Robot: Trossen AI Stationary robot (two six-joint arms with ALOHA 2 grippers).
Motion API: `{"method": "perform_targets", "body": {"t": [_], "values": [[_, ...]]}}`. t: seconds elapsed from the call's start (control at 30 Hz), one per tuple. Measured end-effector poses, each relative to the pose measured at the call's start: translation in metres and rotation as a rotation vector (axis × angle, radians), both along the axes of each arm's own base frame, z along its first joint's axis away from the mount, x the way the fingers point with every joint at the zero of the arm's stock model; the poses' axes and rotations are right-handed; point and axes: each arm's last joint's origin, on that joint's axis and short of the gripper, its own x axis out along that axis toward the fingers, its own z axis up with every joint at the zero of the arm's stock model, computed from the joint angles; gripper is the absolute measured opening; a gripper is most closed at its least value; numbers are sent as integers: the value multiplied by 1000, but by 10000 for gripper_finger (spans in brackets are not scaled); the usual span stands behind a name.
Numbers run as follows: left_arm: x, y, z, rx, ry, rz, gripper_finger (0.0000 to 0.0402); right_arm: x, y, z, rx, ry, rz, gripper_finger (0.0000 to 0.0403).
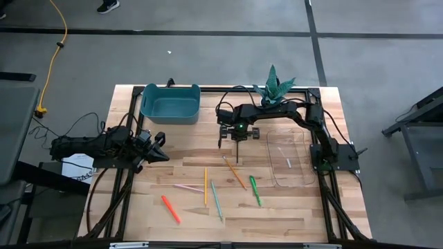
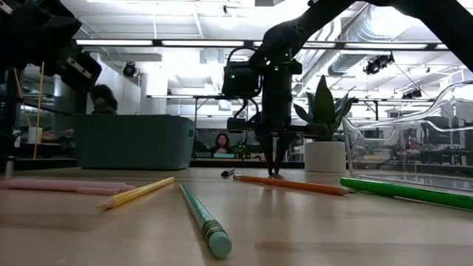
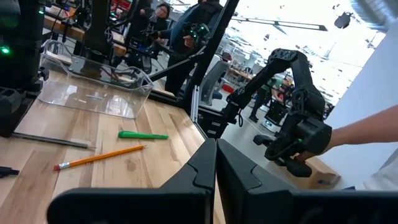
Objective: Sort pens & pencils
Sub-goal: Put the blue pencil into the transparent bin
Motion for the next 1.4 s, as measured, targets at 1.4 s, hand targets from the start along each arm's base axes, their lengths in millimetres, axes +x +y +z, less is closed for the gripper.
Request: {"method": "perform_targets", "body": {"t": [1.4], "values": [[0,0,0,0,0,0,1,18,2,109,-148,-7,238,7]]}}
